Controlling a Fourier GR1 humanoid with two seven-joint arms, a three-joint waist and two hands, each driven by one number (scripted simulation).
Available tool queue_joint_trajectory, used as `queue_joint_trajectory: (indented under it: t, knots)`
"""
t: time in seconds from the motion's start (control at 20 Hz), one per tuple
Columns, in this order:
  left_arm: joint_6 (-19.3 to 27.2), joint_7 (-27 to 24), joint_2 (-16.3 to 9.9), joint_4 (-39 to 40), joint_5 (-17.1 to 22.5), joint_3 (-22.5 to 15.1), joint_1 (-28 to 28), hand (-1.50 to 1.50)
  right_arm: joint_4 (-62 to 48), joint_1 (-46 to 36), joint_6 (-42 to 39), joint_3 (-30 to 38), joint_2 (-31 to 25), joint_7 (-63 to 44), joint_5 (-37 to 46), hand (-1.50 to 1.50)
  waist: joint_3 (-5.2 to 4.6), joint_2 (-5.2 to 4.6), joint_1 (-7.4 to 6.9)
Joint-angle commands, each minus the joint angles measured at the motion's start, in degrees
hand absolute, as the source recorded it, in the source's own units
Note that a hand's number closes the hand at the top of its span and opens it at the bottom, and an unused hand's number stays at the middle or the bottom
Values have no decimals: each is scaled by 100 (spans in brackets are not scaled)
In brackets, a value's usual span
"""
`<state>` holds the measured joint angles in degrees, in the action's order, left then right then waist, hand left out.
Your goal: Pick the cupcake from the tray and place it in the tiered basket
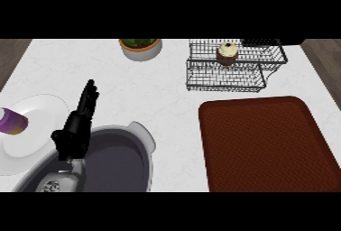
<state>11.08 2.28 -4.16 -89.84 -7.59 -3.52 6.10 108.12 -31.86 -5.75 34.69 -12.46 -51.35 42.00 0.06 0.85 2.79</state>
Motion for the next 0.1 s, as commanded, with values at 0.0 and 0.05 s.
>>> queue_joint_trajectory:
  t: [0.0, 0.05]
  knots:
    - [122, 60, 100, -3, -81, -42, 2, 0, 1525, 1200, -687, 624, 178, -43, -1060, -150, 1, 11, 82]
    - [128, -77, 131, 26, -33, -12, -57, 0, 1509, 1501, -876, 1000, 28, 259, -1544, -150, 4, -2, 74]
